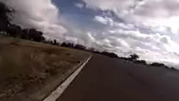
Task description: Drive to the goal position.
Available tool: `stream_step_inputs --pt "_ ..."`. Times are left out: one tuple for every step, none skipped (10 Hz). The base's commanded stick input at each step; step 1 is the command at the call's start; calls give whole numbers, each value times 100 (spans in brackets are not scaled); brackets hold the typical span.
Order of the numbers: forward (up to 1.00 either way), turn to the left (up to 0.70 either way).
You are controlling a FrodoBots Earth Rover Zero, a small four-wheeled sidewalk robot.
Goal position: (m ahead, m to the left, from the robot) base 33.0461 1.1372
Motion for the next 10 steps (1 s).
stream_step_inputs --pt "99 -29" --pt "98 0" --pt "98 0" --pt "99 0" --pt "98 0" --pt "98 0" --pt "99 0" --pt "100 0" --pt "99 0" --pt "99 0"
